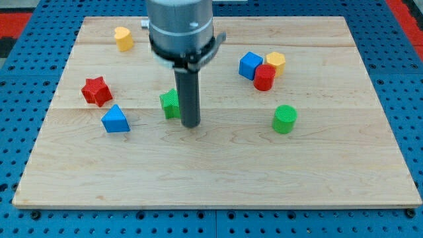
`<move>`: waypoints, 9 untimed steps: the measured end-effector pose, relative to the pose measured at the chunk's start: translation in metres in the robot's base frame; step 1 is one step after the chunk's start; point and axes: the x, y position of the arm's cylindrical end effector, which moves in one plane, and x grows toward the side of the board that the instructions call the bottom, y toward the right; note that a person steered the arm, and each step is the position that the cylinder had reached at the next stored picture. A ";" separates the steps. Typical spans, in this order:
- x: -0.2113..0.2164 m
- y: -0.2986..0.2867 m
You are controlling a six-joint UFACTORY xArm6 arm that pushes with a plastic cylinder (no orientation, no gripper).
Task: Drag the green star towards top
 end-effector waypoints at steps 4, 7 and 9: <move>-0.130 -0.043; -0.117 -0.104; -0.117 -0.109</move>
